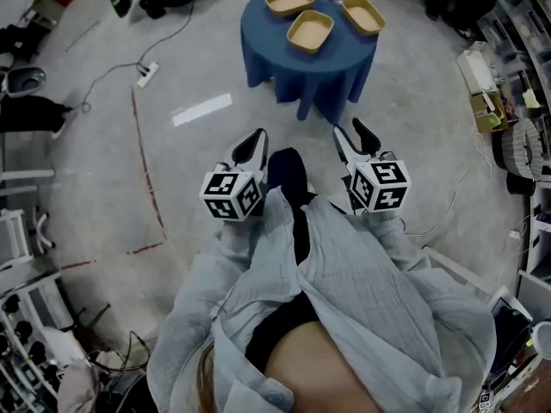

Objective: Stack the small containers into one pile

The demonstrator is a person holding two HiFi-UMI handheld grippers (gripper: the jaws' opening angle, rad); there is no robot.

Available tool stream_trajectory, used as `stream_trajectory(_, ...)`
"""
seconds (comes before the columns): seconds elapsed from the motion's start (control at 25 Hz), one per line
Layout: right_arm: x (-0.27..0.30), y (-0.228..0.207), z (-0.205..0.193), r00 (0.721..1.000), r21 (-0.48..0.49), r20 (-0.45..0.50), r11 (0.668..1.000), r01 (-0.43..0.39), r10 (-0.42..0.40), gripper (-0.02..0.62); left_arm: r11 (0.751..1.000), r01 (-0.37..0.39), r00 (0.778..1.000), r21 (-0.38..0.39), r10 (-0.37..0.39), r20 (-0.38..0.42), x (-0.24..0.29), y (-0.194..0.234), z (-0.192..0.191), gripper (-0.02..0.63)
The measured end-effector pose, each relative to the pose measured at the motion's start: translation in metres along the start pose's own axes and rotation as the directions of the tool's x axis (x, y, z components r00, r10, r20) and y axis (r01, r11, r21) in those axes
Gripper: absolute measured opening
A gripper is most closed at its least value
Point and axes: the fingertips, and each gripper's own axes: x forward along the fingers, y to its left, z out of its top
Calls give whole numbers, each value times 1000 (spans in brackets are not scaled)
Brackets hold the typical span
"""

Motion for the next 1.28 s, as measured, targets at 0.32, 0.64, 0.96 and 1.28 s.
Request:
stream_trajectory(0.32, 14, -4, 1, 1000, 19, -14, 1000, -14, 14, 186, 1000, -16, 1000, 4, 16, 6, 6, 5, 6, 14)
stream_trajectory(0.64, 36, -20, 11, 999, 27, -32, 1000, -7, 8, 186, 1000, -8, 1000, -1, 8, -9, 35, 14, 18, 14)
stream_trajectory(0.96, 74, -38, 28, 999, 43, -40, 999, 12, -10, 186, 1000, 5, 1000, 2, -5, -20, 74, 37, 39, 14)
stream_trajectory(1.28, 124, -61, 62, 999, 62, -36, 998, 25, -23, 186, 1000, 22, 999, 5, -22, -27, 124, 62, 72, 14)
